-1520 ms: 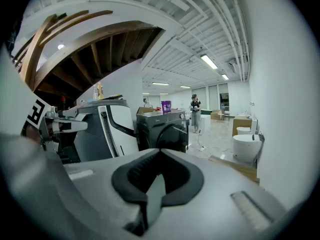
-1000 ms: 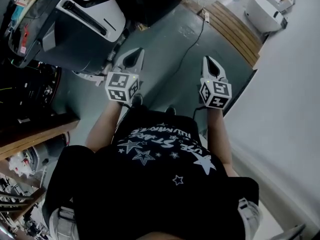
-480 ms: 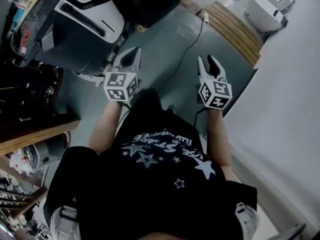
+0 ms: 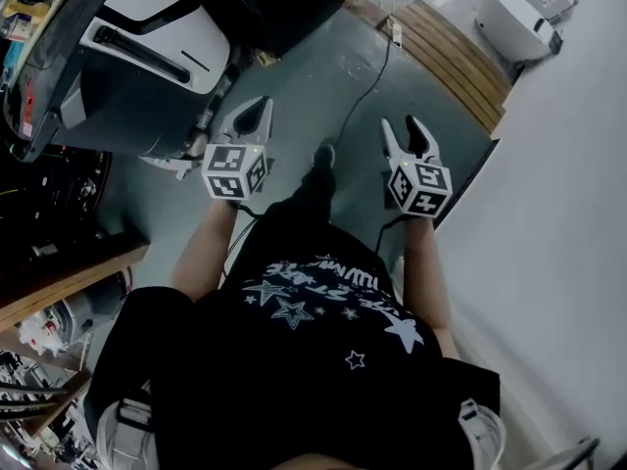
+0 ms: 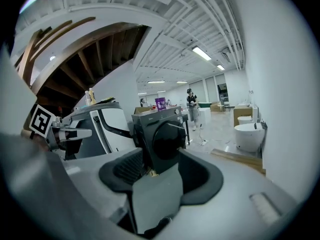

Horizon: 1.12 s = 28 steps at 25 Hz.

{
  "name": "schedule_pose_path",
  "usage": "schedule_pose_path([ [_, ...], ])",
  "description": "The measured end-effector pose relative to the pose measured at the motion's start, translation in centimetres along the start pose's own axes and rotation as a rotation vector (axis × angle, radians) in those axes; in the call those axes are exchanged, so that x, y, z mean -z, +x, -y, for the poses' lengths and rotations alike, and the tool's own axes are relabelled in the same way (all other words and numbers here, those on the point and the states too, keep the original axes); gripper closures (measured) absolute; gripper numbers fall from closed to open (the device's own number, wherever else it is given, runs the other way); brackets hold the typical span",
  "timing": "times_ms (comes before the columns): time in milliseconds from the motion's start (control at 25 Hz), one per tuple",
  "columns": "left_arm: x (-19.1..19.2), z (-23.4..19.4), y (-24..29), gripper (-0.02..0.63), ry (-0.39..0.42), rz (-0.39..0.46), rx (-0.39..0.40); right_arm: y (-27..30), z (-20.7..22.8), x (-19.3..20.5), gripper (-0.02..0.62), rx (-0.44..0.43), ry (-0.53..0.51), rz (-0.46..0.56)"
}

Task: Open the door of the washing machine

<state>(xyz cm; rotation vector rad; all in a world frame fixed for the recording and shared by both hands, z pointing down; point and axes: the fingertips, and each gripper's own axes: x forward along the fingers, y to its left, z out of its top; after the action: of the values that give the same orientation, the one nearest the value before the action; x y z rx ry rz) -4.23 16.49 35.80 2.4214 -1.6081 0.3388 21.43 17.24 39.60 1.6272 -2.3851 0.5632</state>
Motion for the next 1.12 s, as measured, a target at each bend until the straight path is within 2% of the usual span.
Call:
schedule_pose_path([
  [320,-1.6,-3.8,13.9,0.595,-0.029,-0.061,0.019,11.9,5.9,-6.1,0.368,0.006,-0.028,-0.055],
  [520,-3.7,-7.5,20.8,0.595,-0.026,-0.067,0.014,19.7,8.2,-9.8,0.368,0.002,-0.038,-0.083],
  [880,-5.6,-12.8,28.0,0.595,-0.072,-0.077,-0.025,29.3,10.5,-14.1,0.368,-0.048,-0.071,-0.099],
  [1120,-5.9,-14.7,31.9,0.595,-0.095,-0.095,-0.095,35.4,13.1,-15.6,0.368,-0.111,-0.087,-0.132],
])
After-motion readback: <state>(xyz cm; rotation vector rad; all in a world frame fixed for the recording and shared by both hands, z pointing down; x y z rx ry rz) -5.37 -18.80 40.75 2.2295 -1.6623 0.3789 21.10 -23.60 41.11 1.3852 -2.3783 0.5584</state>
